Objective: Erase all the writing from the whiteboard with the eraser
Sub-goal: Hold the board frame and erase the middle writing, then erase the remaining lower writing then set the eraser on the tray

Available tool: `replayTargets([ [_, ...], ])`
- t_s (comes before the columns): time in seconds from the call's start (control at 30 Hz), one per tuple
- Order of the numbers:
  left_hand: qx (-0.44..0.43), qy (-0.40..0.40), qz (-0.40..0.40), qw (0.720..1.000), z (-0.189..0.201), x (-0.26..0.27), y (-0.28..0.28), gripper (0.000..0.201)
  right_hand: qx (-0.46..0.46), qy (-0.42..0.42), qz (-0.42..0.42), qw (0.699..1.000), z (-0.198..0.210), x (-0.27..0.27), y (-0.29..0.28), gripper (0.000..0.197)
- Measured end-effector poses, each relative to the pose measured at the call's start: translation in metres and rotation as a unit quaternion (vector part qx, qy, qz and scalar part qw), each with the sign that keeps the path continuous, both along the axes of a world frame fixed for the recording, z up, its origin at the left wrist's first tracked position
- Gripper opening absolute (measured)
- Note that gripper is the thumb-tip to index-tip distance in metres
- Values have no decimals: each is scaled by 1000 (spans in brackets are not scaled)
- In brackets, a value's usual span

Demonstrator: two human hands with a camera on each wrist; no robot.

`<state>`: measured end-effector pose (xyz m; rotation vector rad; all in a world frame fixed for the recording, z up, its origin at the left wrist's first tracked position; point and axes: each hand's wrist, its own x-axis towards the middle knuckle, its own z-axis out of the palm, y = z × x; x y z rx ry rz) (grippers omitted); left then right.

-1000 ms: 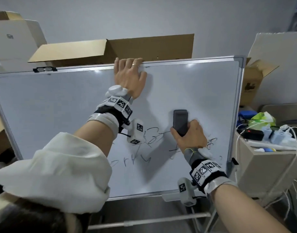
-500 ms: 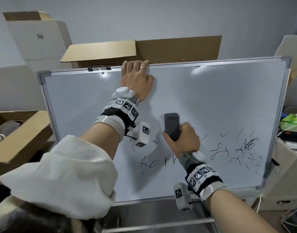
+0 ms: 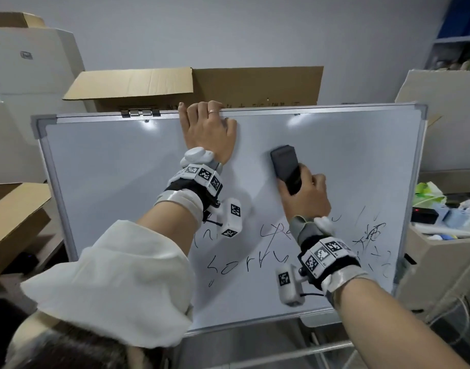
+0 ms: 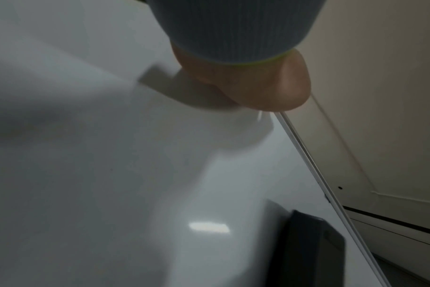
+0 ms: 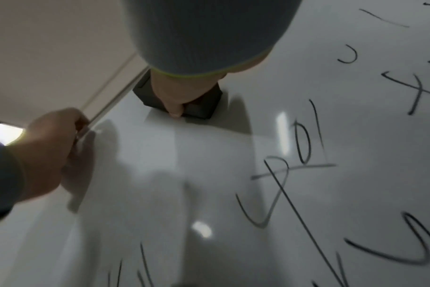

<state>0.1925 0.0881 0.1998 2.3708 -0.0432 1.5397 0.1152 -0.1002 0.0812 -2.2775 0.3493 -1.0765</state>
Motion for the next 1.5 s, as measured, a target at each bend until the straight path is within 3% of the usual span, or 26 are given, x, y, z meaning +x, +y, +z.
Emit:
replayTargets([
  [0.3, -26, -3, 21, 999, -2, 12, -19, 38, 63, -21, -68, 995, 7, 23, -82, 59],
  [0.47, -22, 24, 37, 999, -2, 10, -24, 41, 20, -62, -13, 998, 4, 29, -75, 54],
  [0.63, 16, 22, 37, 999, -12, -6, 1, 50, -64, -83, 93, 990, 2, 19, -29, 57],
  [0.73, -15, 50, 93, 994, -36, -23, 25, 63, -93, -79, 142, 982, -8, 13, -3, 56],
  [0.9, -136, 127, 134, 973, -103, -67, 97, 73, -128, -52, 200, 970, -29, -5, 68, 57],
  [1.03, -220, 199, 183, 937, -169, -96, 160, 73, -155, -23, 244, 957, -58, -24, 130, 61],
  [1.23, -366, 246, 196, 876, -239, -116, 176, 80, -233, -11, 284, 930, -92, -33, 147, 61],
  [1.43, -414, 213, 159, 871, -250, -113, 167, 78, -137, -57, 198, 969, -47, -12, 139, 59],
  [1.5, -429, 199, 154, 867, -251, -111, 165, 78, -133, -64, 200, 969, -47, -8, 136, 54],
])
